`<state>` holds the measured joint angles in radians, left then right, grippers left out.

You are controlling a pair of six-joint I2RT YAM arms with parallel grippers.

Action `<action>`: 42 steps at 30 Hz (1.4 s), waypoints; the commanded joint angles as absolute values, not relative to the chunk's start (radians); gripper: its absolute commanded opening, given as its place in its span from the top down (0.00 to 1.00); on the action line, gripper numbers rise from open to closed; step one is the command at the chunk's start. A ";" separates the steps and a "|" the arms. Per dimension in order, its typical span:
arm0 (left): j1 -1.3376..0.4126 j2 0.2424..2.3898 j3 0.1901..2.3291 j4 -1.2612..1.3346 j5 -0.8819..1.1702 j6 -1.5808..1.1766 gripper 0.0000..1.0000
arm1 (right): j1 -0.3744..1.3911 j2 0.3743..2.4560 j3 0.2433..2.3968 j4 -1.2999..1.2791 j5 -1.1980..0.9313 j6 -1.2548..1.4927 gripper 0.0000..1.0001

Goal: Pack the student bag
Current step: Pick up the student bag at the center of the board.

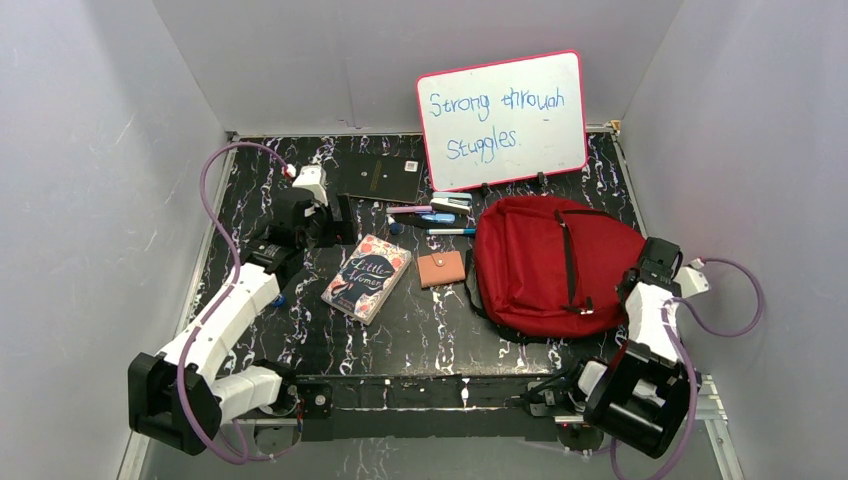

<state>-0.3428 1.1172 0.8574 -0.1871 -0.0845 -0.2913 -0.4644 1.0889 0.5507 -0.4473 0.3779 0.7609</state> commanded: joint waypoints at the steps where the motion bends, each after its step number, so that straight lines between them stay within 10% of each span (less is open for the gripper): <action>1: -0.345 1.119 0.907 -0.182 -0.072 -0.296 0.08 | -0.469 0.978 0.701 -0.452 0.322 0.697 1.00; 27: -0.353 1.083 1.015 -0.249 -0.068 -0.294 0.08 | -0.452 1.068 1.430 -0.298 -0.516 0.667 1.00; 42: -0.353 1.052 0.998 -0.257 -0.105 -0.328 0.09 | -0.117 1.160 1.598 -0.221 -0.563 0.728 1.00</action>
